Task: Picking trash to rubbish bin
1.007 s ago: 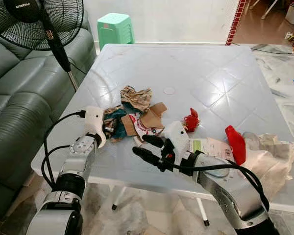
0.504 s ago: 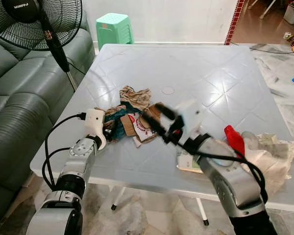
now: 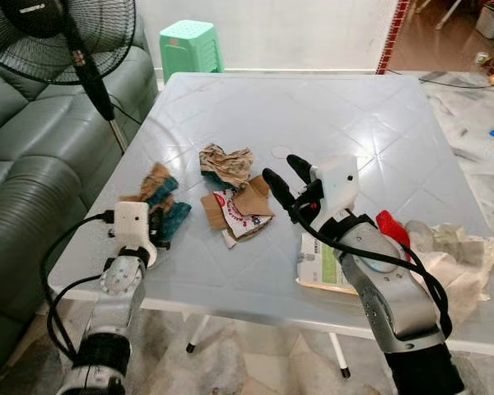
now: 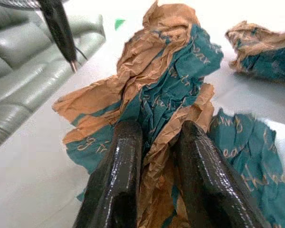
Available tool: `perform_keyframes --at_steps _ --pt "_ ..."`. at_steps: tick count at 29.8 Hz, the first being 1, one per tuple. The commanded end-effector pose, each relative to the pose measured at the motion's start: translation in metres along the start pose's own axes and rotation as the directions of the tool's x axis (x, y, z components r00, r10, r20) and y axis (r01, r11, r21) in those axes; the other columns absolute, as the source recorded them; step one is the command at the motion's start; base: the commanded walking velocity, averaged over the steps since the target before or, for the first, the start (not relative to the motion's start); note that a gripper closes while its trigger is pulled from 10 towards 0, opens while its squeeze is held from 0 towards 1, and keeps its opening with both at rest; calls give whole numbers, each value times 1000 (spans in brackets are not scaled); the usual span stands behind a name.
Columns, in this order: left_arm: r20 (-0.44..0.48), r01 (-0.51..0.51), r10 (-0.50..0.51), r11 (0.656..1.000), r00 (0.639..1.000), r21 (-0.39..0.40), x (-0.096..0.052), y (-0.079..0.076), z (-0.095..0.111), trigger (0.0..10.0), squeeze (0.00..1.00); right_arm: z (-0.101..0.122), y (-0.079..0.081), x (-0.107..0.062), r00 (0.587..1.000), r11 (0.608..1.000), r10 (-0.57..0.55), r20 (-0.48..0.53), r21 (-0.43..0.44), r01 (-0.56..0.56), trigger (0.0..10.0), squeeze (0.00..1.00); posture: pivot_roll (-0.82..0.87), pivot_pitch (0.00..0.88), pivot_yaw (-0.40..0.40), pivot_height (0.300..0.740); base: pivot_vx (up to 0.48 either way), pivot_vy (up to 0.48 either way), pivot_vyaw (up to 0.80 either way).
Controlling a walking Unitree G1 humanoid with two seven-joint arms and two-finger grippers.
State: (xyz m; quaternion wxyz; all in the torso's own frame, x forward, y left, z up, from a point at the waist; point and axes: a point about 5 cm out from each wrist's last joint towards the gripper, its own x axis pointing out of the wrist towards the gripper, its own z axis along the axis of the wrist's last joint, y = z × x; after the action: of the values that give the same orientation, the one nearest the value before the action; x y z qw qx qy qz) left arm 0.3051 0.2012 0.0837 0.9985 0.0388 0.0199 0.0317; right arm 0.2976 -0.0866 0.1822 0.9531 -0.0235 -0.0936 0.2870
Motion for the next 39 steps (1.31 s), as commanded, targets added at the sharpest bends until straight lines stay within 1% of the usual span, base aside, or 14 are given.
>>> perform_keyframes --at_steps 1,5,8,10,13,14,17,23,26,29,34,36,38,39 --pt "45 -20 20 1000 999 10 -8 2 9 0 0 -5 7 3 999 999 49 -16 7 -49 10000 0 12 64 -2 740 0 0 0" --pt "55 -33 33 999 998 2 -14 2 11 0 0 -9 11 5 997 997 78 -26 18 -78 10000 0 20 65 -7 740 0 0 0" --pt "61 -45 45 999 997 -9 -23 -1 14 0 0 -17 13 8 992 993 119 -50 27 -118 10000 0 27 65 -11 740 0 0 0" --pt "60 -43 44 999 997 -15 -32 -6 15 0 0 -26 10 13 990 993 121 -69 -8 -121 10000 0 42 70 -16 740 0 0 0" --pt "60 -44 45 999 997 -17 -35 -7 16 0 0 -30 8 16 989 991 123 -84 -43 -126 10000 0 49 70 -18 740 0 0 0" --pt "62 -44 45 999 997 -22 -37 -9 17 0 0 -35 6 19 988 990 111 -104 -75 -119 10000 0 49 70 -18 740 0 0 0" --pt "61 -37 39 999 997 -27 -40 -12 18 0 0 -45 0 24 986 989 71 -148 -118 -89 10000 0 61 69 -23 740 0 0 0" --pt "58 -27 29 999 998 -34 -45 -18 21 0 0 -68 -5 30 969 997 31 -244 -67 -49 10000 0 64 72 -30 740 0 0 0" --pt "66 -26 28 999 997 -37 -45 -20 25 0 0 -74 -8 31 964 996 3 -266 -85 -26 10000 0 64 76 -33 740 0 0 0" --pt "68 -28 30 999 997 -39 -46 -20 26 0 0 -76 -12 33 963 988 -35 -267 -155 -7 10000 0 64 83 -40 740 0 0 0" --pt "60 -32 35 998 998 -49 -49 -23 24 0 0 -82 -23 32 951 980 -97 -294 -198 39 10000 0 59 92 -53 740 0 0 0" --pt "58 -33 36 998 998 -53 -50 -25 24 0 0 -85 -25 31 946 981 -102 -309 -191 43 10000 0 58 94 -54 740 0 0 0" --pt "56 -29 32 998 998 -59 -50 -26 24 0 0 -91 -24 30 936 989 -94 -340 -143 47 10000 0 53 97 -54 740 0 0 0" --pt "56 -24 28 998 998 -62 -50 -28 24 0 0 -95 -22 30 929 994 -79 -363 -98 46 10000 0 53 98 -53 740 0 0 0"
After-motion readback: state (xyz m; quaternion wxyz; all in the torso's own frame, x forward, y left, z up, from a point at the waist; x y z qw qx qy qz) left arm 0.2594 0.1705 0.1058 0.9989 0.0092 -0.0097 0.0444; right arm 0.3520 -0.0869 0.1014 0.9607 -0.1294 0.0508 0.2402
